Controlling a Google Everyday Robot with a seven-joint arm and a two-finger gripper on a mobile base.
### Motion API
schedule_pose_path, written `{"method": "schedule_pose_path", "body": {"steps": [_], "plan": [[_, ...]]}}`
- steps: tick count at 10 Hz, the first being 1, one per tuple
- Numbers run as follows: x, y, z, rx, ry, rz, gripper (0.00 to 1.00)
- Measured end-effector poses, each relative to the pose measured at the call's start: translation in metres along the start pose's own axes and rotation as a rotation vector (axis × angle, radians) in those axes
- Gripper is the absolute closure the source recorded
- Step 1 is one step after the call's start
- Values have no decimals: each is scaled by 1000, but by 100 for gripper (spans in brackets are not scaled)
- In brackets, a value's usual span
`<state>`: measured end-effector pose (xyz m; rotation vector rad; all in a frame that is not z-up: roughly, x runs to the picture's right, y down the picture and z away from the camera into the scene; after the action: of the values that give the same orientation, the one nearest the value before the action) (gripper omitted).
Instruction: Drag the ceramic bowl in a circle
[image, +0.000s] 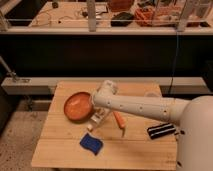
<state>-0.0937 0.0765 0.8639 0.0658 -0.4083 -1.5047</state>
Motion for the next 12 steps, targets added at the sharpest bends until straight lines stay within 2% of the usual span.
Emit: {"method": "schedule_pose_path", "body": {"steps": [2,4,6,8,10,12], "plan": [[-10,-45,6,18,-15,-78,100],[-12,-80,13,31,-21,-151,100],[2,-96,21,34,-14,-171,100],[28,-88,32,39,-1,-154,100],[67,-61,48,47,13,-107,100],[93,-32,59,49,17,-70,100]]}}
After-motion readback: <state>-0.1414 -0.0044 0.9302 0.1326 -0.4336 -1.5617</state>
